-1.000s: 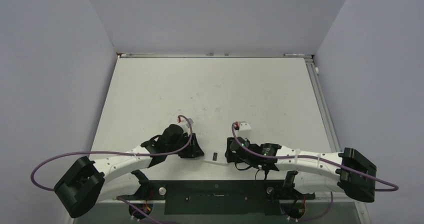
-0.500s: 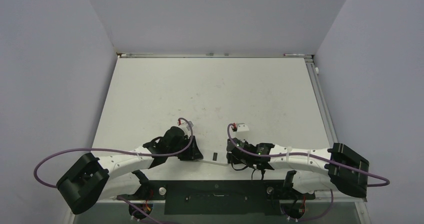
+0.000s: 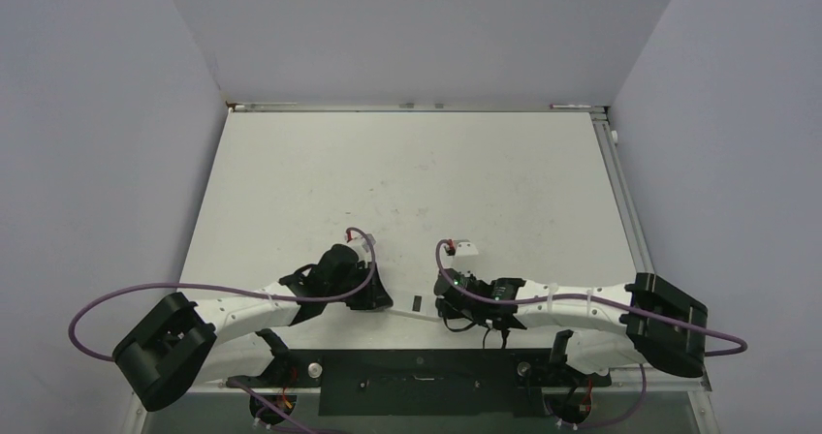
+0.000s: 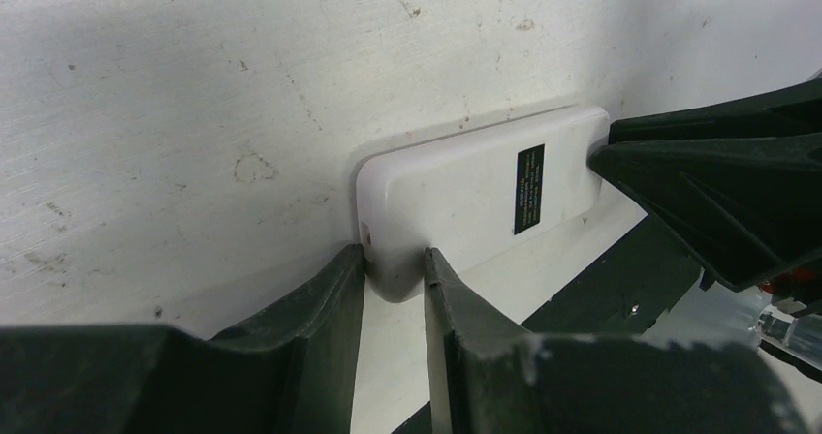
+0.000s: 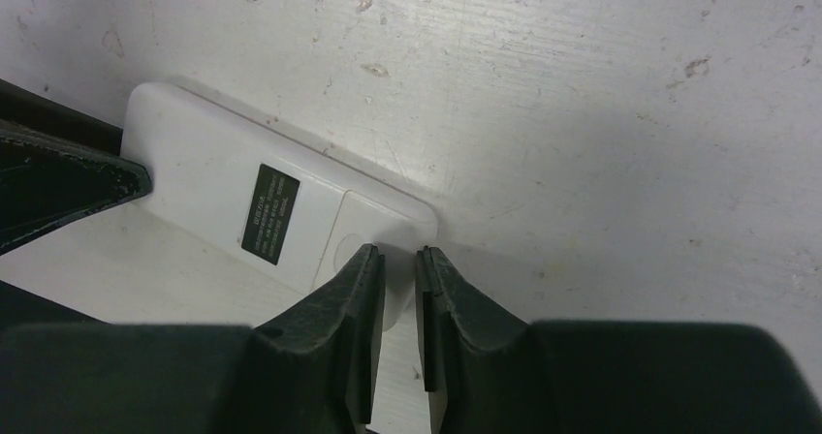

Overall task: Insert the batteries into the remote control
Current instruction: Load the battery cover into the remote control.

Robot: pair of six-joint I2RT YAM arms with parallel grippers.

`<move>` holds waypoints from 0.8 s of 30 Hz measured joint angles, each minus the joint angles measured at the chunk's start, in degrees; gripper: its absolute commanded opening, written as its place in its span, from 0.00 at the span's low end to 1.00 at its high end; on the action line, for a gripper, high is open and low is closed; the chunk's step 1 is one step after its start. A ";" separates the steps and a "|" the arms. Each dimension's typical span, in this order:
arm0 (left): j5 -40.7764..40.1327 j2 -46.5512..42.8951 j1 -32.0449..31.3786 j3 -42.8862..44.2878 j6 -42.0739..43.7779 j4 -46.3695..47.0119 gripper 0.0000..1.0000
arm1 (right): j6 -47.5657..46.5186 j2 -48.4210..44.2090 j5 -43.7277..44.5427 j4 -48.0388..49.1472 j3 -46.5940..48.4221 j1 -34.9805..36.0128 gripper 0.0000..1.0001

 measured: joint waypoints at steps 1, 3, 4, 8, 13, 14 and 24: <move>0.00 0.00 0.02 0.00 -0.02 0.00 0.19 | 0.17 0.26 0.07 0.02 0.09 0.13 0.15; 0.04 -0.04 0.09 0.00 -0.02 -0.02 0.17 | 0.46 0.66 0.46 -0.04 0.31 0.35 0.12; 0.07 -0.04 0.13 -0.02 -0.02 -0.02 0.15 | 0.57 0.83 0.81 -0.20 0.46 0.44 0.10; 0.20 -0.09 0.13 -0.04 -0.02 -0.02 0.11 | 0.66 1.62 2.45 -0.68 1.01 0.96 0.09; 0.33 0.02 0.13 -0.33 -0.07 0.48 0.09 | 0.87 3.15 5.27 -0.74 1.42 2.51 0.09; 0.39 0.09 0.13 -0.33 -0.07 0.55 0.08 | 0.87 3.39 5.79 -0.90 1.64 2.78 0.09; -1.38 -0.09 -0.07 0.76 0.26 -1.40 0.25 | -2.62 4.87 7.87 -9.25 9.51 4.11 0.44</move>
